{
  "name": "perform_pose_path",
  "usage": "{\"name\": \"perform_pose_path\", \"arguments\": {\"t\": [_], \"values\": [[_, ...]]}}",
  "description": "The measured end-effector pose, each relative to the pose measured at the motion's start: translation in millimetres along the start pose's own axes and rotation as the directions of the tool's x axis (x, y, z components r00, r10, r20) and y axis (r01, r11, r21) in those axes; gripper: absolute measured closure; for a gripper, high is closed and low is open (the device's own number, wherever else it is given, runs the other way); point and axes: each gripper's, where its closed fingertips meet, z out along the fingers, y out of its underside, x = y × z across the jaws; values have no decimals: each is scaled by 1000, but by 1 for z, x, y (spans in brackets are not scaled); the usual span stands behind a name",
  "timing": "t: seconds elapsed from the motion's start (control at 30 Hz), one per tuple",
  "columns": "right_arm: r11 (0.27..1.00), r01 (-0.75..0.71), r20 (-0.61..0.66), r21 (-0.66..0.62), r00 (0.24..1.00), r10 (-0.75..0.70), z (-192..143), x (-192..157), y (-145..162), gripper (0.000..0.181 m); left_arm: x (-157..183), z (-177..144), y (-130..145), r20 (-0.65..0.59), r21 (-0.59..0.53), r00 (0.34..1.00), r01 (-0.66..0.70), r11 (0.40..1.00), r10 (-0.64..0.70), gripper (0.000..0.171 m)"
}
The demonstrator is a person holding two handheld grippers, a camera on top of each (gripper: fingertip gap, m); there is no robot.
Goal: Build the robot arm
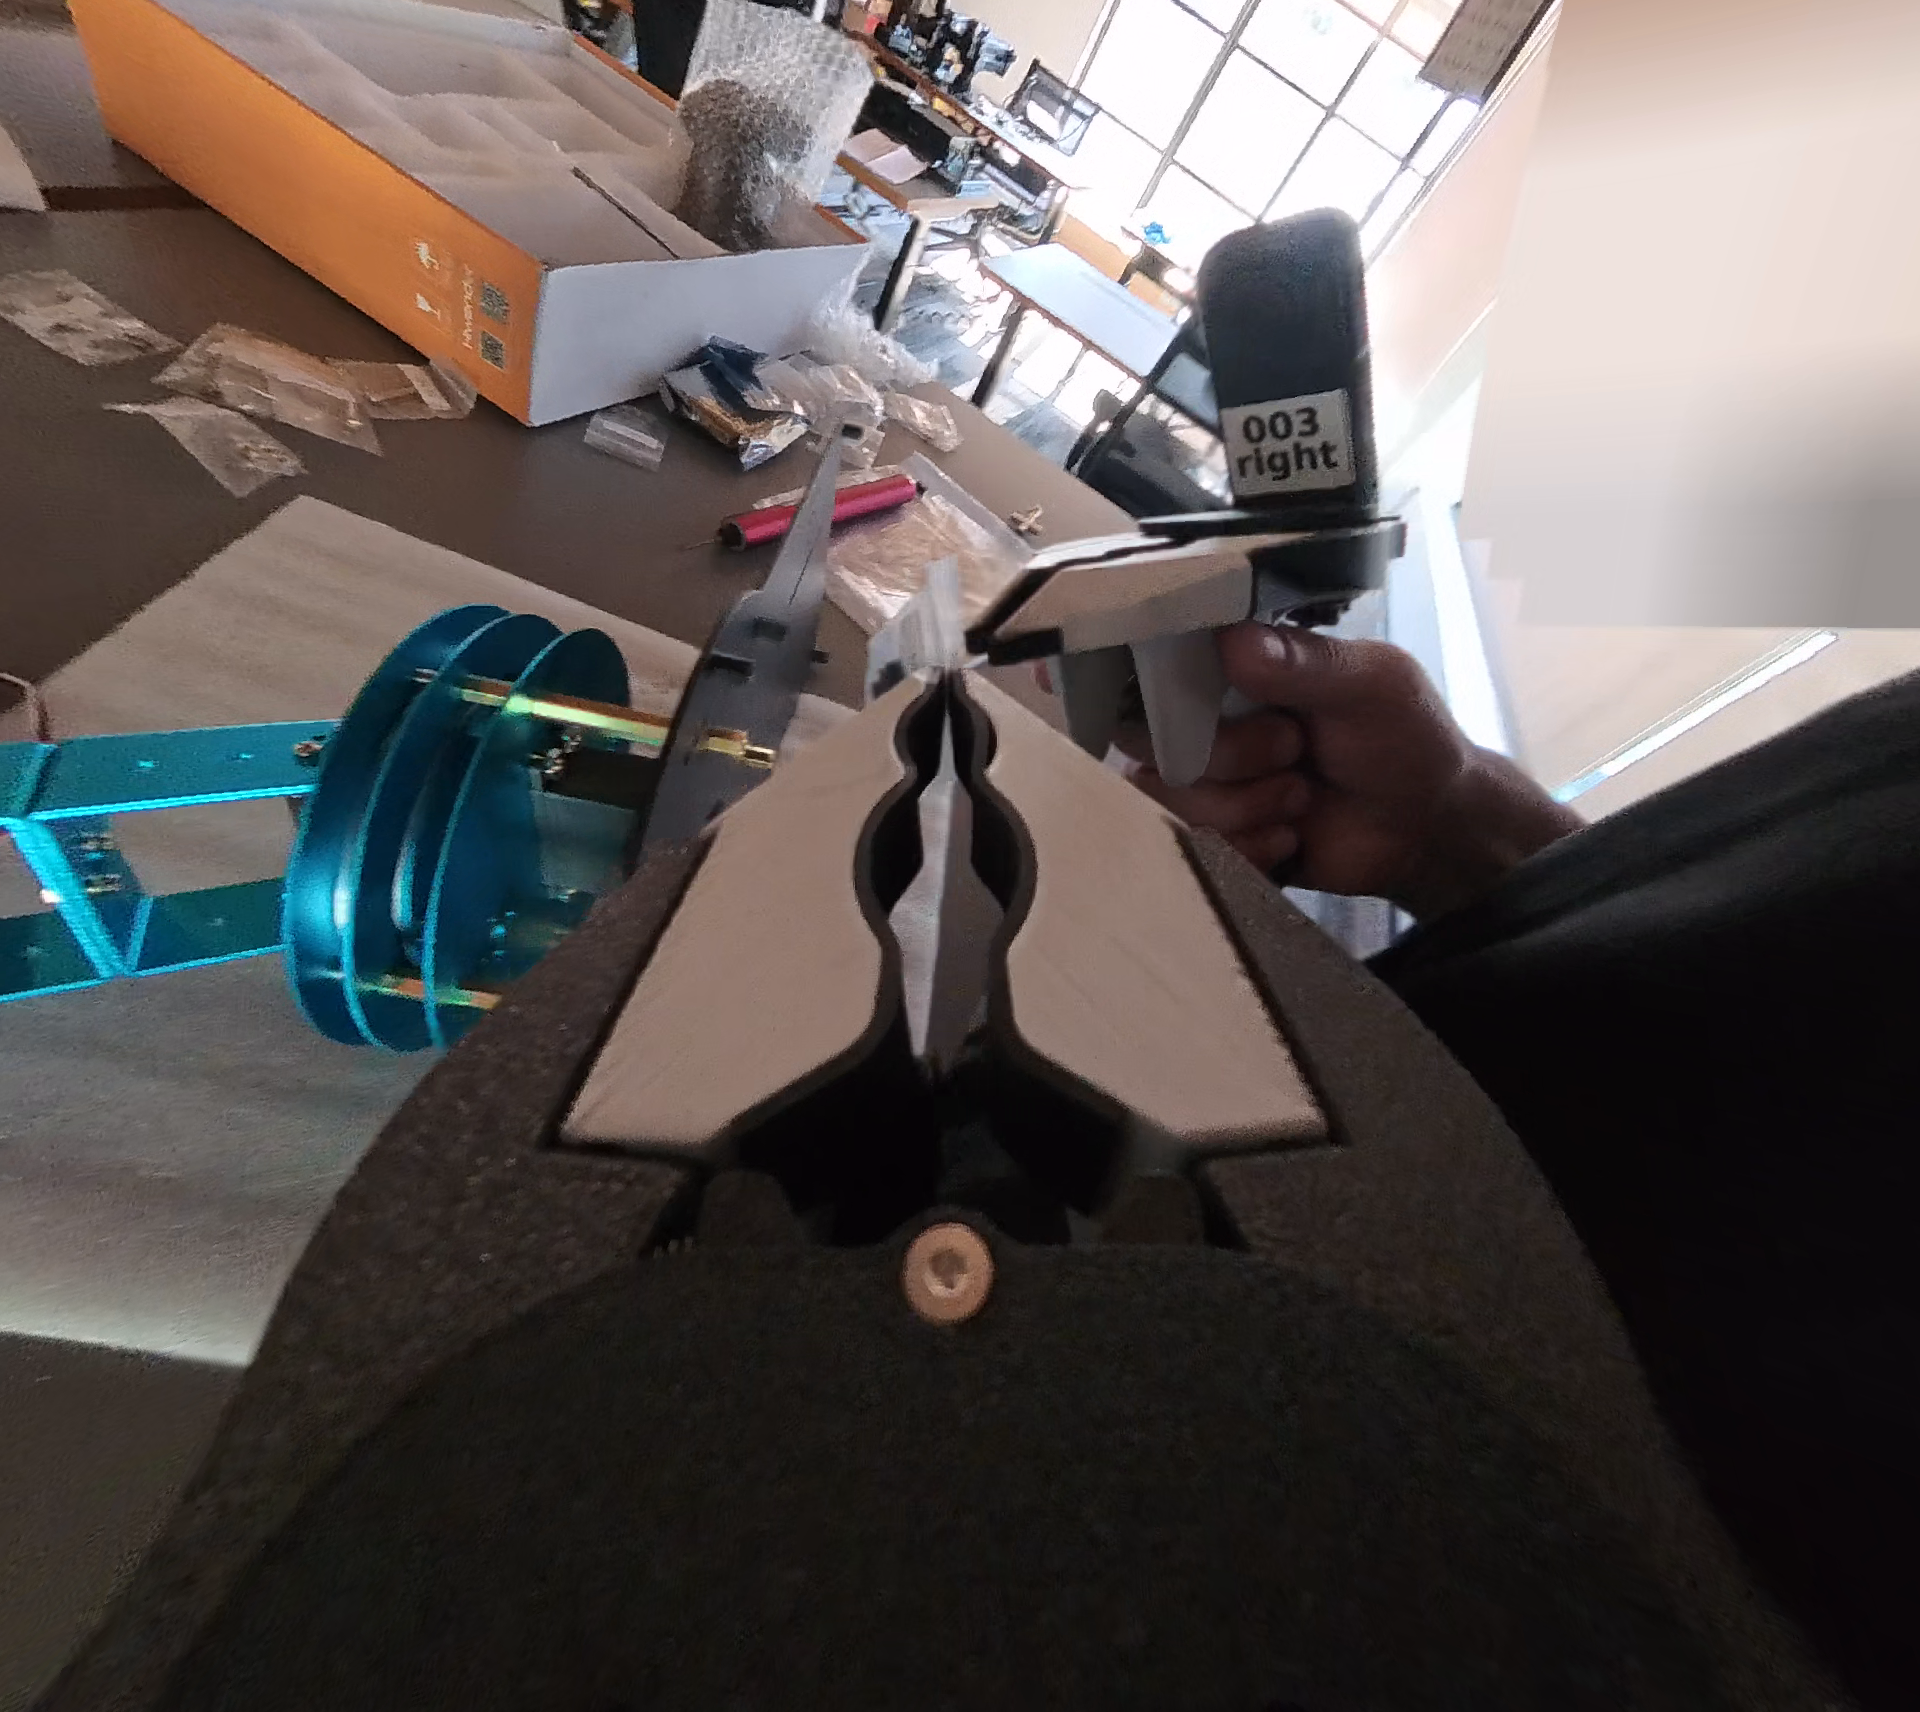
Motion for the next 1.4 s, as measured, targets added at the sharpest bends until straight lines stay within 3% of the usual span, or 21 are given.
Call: {"name": "perform_pose_path", "arguments": {"t": [0.03, 0.1, 0.4, 0.6, 0.87, 1.03, 1.13, 1.23, 1.4], "values": [[1000, 3, 7, -5, 1000, -3, 2, -4, 0, 161, 1, 0, 0, -14, 5, 1000, 18, 1000, -18, 171], [1000, 4, 15, -24, 1000, -4, 6, -7, 2, 156, 2, 1, 0, -24, 10, 999, 31, 999, -31, 171], [999, -41, 20, -9, 999, 41, 1, -7, 0, 173, 11, 4, 3, 34, -30, 990, -136, 990, 137, 171], [998, -43, -37, -41, 998, 42, 2, 3, 4, 176, 4, 7, 10, 192, -168, 883, -401, 901, 428, 171], [997, -10, -87, -76, 996, 3, -1, 8, 7, 181, 2, 10, 15, 224, -222, 866, -401, 889, 447, 171], [996, -39, -28, -76, 999, 37, -8, 3, 7, 181, 9, 11, 14, 151, -155, 950, -252, 955, 275, 171], [997, -64, 77, -47, 995, 68, -14, -10, 1, 181, 23, 8, 5, -33, -58, 999, 28, 998, -30, 171], [995, -100, 151, -21, 983, 102, -16, -19, -4, 181, 30, 3, -5, -195, -13, 948, 255, 967, -253, 171], [991, -133, 173, -14, 976, 134, -19, -18, -3, 181, 28, -1, -11, -246, 17, 913, 341, 940, -327, 171]]}}
